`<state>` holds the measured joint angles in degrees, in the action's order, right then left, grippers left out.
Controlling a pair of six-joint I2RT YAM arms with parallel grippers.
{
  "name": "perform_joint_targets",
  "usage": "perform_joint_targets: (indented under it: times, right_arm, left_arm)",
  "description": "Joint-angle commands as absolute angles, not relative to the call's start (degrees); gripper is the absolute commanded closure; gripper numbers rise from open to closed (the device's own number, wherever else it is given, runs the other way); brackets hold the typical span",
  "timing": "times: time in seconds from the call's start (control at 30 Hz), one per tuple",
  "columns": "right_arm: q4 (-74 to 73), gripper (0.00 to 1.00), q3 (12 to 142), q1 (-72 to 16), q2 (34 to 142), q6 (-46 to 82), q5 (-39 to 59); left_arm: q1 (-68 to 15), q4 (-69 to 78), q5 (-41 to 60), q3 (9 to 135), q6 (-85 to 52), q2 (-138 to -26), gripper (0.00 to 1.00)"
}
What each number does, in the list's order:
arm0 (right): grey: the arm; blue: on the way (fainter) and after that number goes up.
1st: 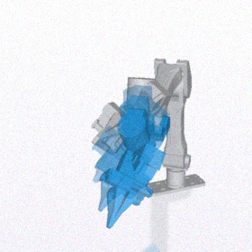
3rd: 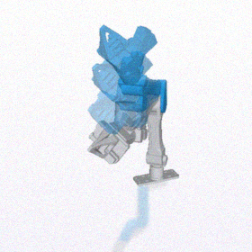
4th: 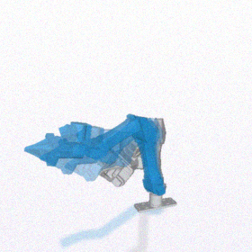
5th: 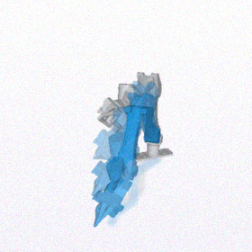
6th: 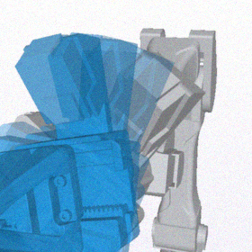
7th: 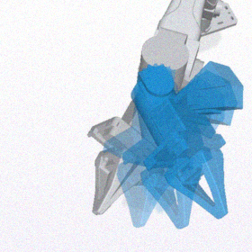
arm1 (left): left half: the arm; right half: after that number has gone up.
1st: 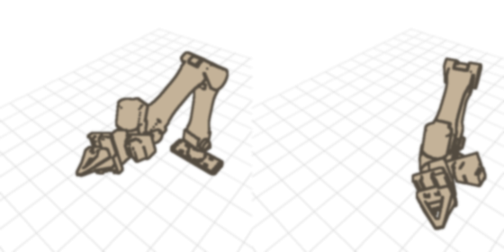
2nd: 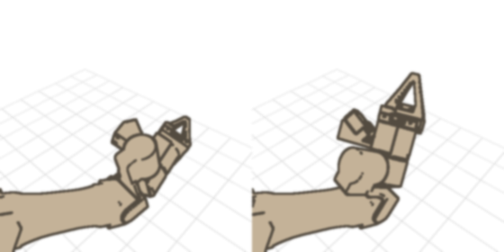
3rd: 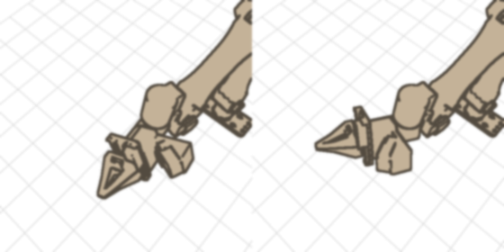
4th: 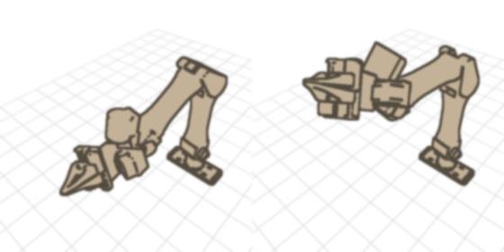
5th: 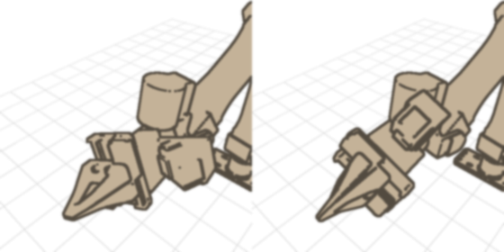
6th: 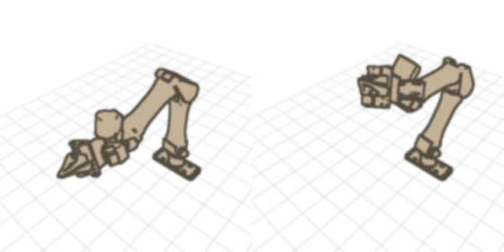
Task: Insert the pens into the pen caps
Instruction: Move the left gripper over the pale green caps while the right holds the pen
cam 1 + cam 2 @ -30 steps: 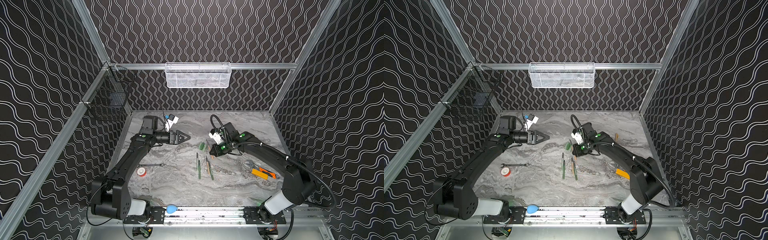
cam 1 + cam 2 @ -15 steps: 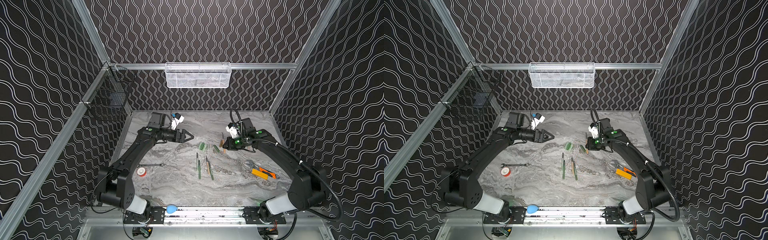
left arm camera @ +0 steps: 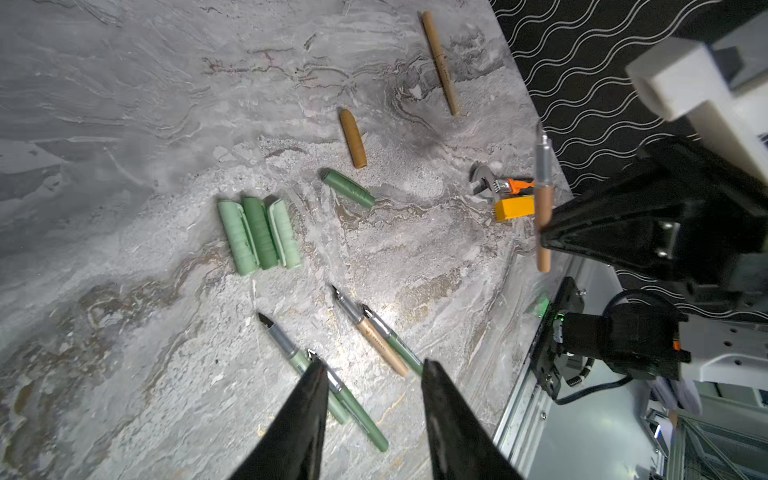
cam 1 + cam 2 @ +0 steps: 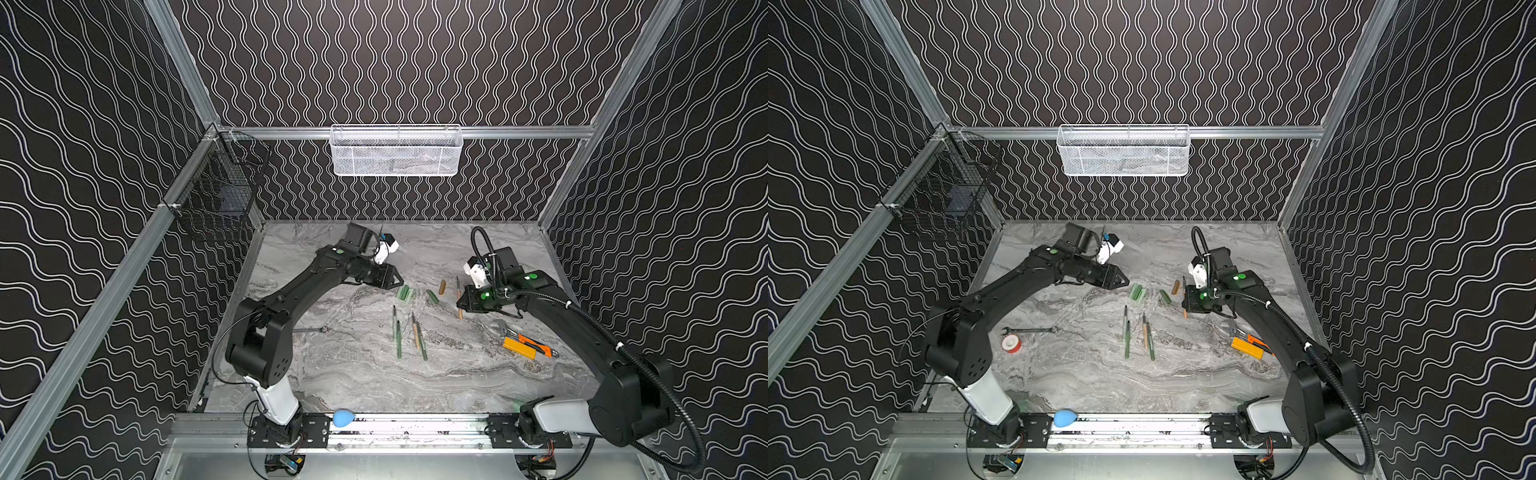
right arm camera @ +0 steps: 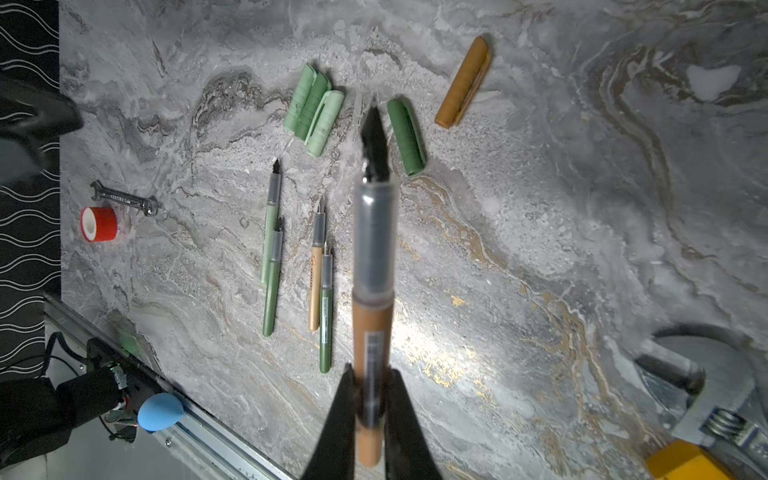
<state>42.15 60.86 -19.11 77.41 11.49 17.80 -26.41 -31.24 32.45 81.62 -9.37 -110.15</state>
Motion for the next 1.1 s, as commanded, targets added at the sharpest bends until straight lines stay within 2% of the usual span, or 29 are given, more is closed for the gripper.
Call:
perform_joint_targets:
  times: [0.0, 0.73, 1.07]
  right_arm:
    - [43.21, 0.88, 58.91, -19.16, 75.68, 11.6, 17.4]
    - [42.48, 0.88, 51.76, -19.17, 66.9, 12.03, 21.44]
    - [43.32, 0.88, 53.05, -19.31, 66.99, 11.48, 22.65]
  left_arm:
    - [-27.58, -30.18, 28.64, 83.77, -11.89, -112.94, 0.62]
    - [-31.47, -35.41, 19.45, 97.28, -12.72, -131.29, 0.76]
    - [-31.46, -36.54, 17.93, 100.96, -12.04, -135.73, 0.75]
